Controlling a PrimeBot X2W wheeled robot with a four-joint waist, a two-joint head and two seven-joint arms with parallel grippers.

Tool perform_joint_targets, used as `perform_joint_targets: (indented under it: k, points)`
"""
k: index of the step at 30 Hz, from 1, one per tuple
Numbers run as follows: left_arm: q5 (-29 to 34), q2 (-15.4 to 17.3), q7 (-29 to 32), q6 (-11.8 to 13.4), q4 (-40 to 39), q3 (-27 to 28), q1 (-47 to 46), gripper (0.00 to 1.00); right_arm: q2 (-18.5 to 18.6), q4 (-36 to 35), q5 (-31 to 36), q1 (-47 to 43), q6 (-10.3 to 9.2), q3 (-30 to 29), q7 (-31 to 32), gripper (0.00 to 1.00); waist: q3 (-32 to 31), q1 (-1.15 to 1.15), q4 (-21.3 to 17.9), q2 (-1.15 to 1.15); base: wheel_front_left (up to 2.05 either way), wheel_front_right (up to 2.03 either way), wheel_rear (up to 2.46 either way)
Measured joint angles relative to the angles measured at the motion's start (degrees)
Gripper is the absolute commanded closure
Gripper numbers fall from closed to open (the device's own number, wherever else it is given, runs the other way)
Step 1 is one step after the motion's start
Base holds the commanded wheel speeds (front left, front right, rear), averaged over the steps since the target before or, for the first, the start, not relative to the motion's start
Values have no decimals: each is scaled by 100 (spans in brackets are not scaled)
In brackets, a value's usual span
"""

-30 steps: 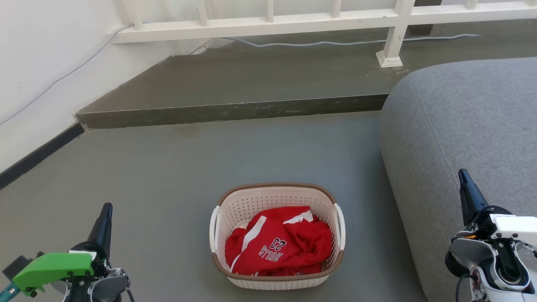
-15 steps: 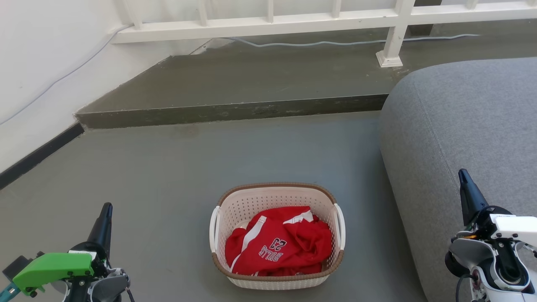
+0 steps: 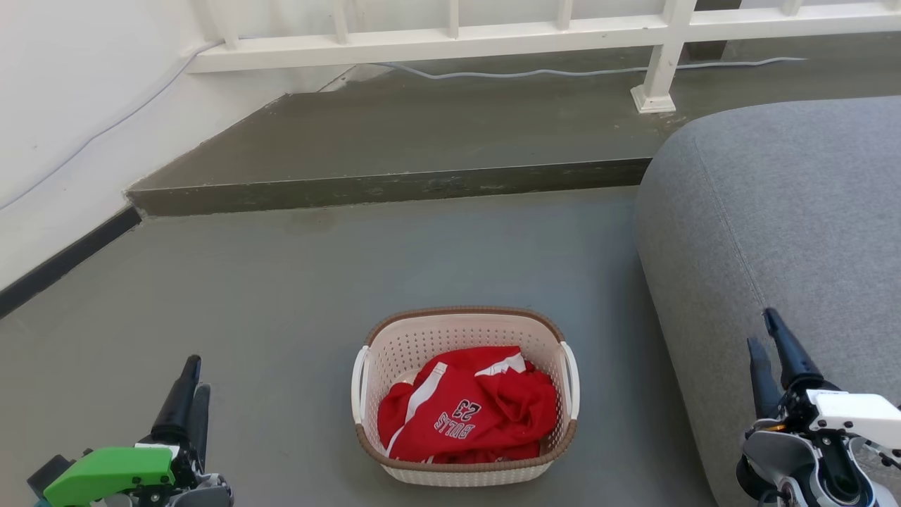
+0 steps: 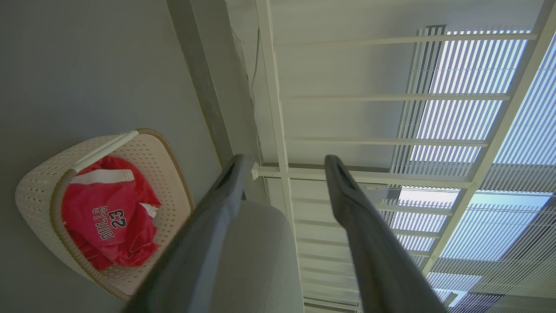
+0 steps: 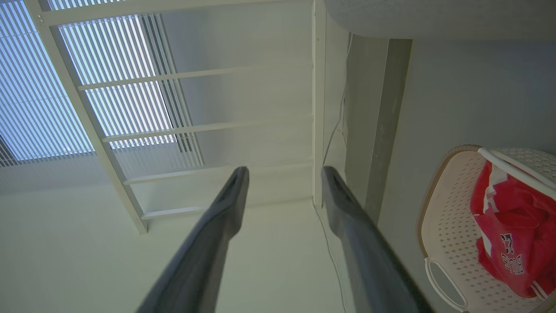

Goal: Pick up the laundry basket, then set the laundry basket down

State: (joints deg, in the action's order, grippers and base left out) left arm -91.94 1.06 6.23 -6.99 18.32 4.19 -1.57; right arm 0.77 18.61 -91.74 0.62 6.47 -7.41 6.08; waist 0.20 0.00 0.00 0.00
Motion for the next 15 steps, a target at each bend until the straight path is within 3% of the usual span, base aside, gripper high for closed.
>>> perform_joint_targets:
  k: [15]
  points:
    - [176,8,-304,0,-178,-230,-10,0,7,-297,120,10,0,98,-210,0,24,0,8,0,0,0,0]
